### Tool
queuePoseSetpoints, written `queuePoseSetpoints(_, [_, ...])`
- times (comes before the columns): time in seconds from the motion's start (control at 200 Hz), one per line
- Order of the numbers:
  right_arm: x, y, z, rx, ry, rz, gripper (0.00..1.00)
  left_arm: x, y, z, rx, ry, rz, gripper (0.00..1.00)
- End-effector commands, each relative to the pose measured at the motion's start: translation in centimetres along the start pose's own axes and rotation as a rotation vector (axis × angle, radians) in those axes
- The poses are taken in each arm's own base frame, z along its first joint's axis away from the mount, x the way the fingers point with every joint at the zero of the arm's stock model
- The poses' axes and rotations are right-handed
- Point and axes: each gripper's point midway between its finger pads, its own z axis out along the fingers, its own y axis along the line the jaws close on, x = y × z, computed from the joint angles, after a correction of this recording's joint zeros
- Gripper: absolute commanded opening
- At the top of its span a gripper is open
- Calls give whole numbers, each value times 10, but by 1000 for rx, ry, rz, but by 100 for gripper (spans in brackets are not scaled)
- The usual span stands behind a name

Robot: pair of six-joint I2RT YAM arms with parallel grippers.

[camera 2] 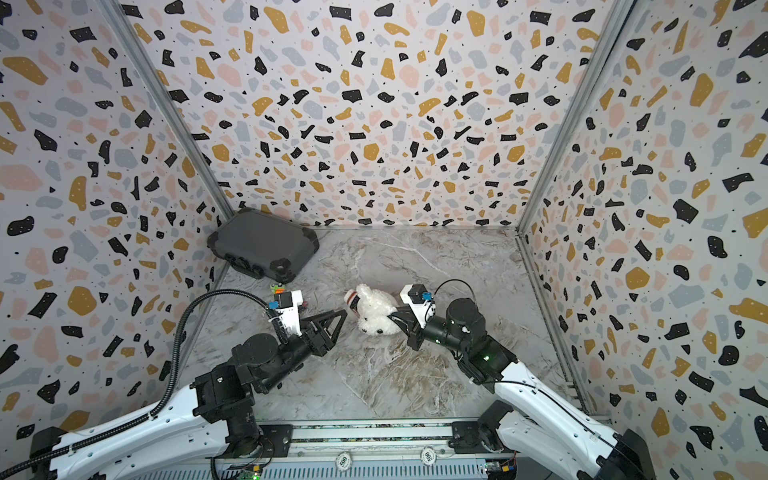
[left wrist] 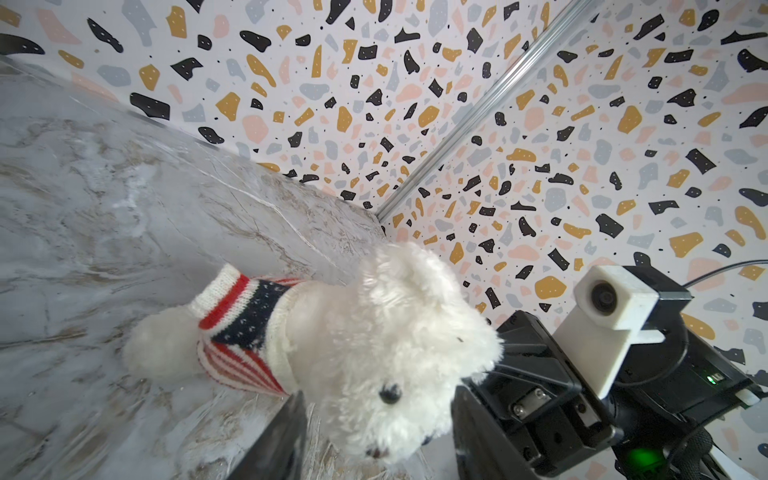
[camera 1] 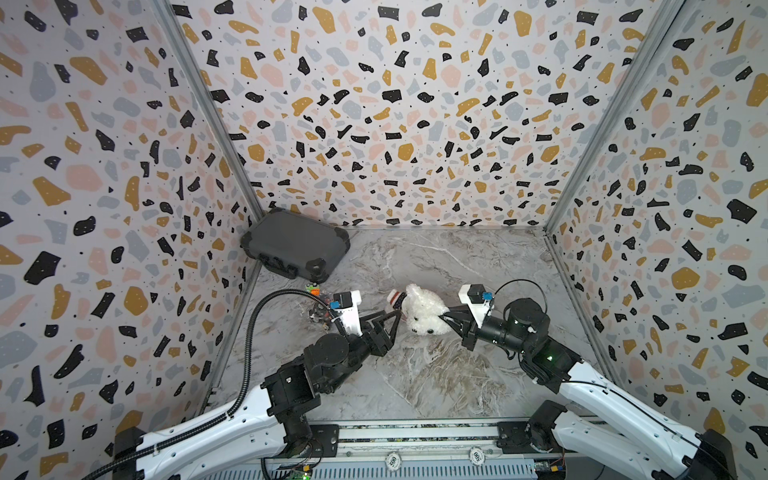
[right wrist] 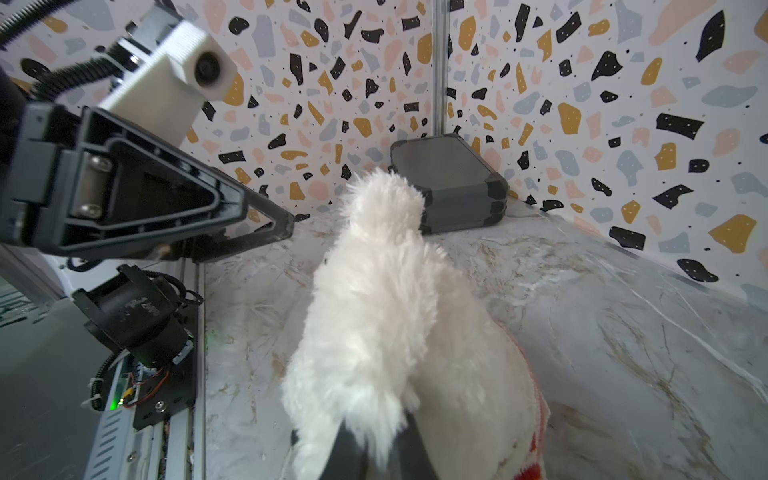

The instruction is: Dress the teddy bear

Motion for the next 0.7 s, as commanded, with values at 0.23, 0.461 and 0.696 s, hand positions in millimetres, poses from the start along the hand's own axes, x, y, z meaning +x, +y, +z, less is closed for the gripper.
queuePoseSetpoints(0.23, [-35, 7, -20, -186, -142, 89, 0, 14, 53, -9, -136, -52, -18, 54])
queuePoseSetpoints(0.461, [-40, 21, -26, -279, -157, 62, 0, 20, 67, -5, -153, -37, -60, 61])
queuePoseSetpoints(0.696, [-41, 33, -32, -341, -176, 40, 0, 13, 67, 0, -83, -63, -132, 63])
